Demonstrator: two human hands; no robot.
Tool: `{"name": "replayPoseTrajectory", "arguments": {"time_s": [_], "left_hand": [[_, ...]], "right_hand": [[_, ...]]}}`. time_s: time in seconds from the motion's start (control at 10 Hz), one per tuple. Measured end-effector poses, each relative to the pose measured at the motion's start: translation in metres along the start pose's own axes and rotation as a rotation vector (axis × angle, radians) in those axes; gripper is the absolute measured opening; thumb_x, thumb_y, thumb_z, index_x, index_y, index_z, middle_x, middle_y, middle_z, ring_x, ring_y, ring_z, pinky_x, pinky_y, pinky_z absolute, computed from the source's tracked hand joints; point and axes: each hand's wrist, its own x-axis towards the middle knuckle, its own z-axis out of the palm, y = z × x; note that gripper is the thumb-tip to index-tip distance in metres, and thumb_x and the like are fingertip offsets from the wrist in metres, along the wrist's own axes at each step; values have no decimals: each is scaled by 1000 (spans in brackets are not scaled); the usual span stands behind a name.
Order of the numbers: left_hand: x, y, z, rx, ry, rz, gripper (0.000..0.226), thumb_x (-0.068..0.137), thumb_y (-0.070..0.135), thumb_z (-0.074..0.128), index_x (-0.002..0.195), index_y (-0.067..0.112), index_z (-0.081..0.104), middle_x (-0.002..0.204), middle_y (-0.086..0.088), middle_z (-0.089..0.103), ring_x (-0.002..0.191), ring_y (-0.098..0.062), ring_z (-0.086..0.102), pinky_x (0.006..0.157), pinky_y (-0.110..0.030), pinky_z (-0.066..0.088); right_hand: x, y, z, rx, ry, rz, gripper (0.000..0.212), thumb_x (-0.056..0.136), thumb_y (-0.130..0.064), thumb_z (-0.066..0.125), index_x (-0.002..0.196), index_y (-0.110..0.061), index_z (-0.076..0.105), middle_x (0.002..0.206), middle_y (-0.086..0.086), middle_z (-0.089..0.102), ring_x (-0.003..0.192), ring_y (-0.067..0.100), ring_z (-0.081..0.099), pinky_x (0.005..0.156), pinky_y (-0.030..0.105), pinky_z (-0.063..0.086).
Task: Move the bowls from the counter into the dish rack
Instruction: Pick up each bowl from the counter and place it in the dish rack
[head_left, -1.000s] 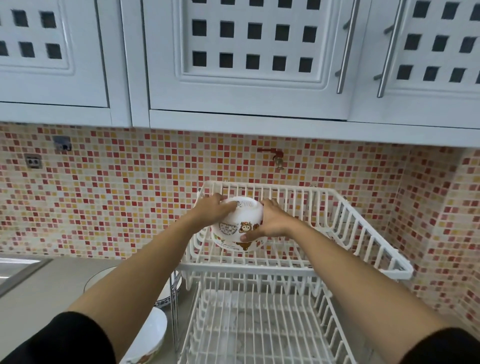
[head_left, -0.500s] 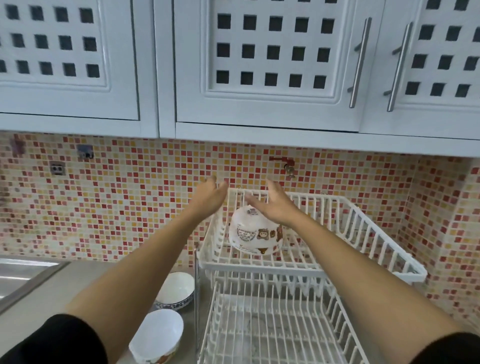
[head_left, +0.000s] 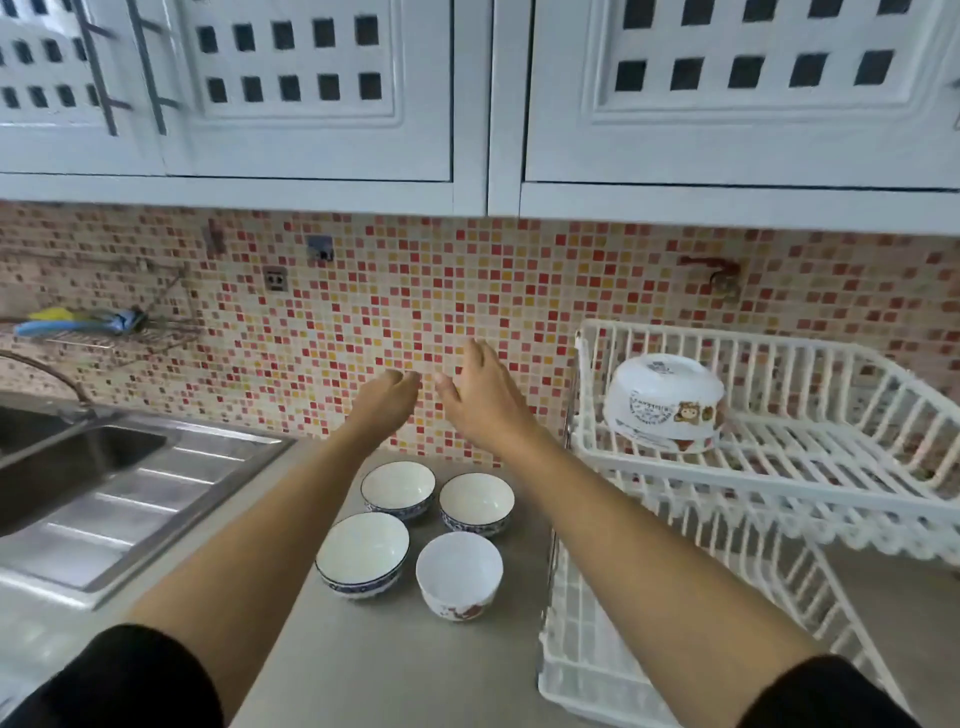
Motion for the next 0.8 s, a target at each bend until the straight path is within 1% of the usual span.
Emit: {"name": "replayPoseTrajectory", "arguments": {"time_s": [0.1,0.2,0.3,0.4,0.5,0.6,0.7,0.8], "left_hand": [[-11,-53,20,7,-86,-136,42,99,24,31,116,-6,56,124,-26,58,112,-38,54,88,-36,38],[-25,-83,41,20,-146,-197,40,99,20,33,119,-6,55,128,-26,56,113,-37,52,89,-34,38],[-30,-133,83,101,-250,-299,38,100,17,30,121,-5,53,129,-27,54,117,-37,52,94,-36,40],[-33,-155,109,137,-279,-369,34,100,15,30,119,0,54,129,-25,54,118,-34,54,94,-35,42],[-39,-190,148,29,-297,-515,28,100,22,35,105,4,54,126,-23,58,117,-36,55,92,-33,44],[-42,-198,163,88,-317,-474,36,98,22,38,125,-1,50,132,-23,53,121,-37,52,96,-35,42],[-52,-212,187,41,-330,-390,50,95,11,42,142,-2,29,143,-24,39,130,-38,41,104,-38,36],[-52,-216,193,-15,-298,-416,65,91,10,46,149,1,17,148,-21,35,134,-37,39,109,-39,36]], "right_hand": [[-15,21,68,60,-71,209,64,99,-34,39,149,-5,13,157,17,16,142,33,26,111,42,30],[-34,50,105,62,-127,374,65,99,-32,40,150,-5,10,158,18,11,142,34,23,112,42,28],[-58,96,152,79,-181,548,67,97,-28,45,149,0,12,156,20,17,141,35,26,112,40,28],[-68,122,179,89,-195,654,65,95,-29,48,146,-1,20,150,20,29,134,35,37,108,41,35],[-76,157,212,52,-308,832,68,97,-37,43,146,1,17,148,23,32,133,37,40,105,41,35],[-83,173,228,84,-341,882,66,95,-42,44,141,2,29,143,24,42,129,38,45,104,41,37],[-94,186,256,182,-352,882,57,88,-42,45,128,-2,51,127,21,61,114,37,59,98,43,47],[-99,187,261,166,-315,880,54,79,-39,42,124,-11,54,118,16,66,104,36,63,91,41,51]]}}
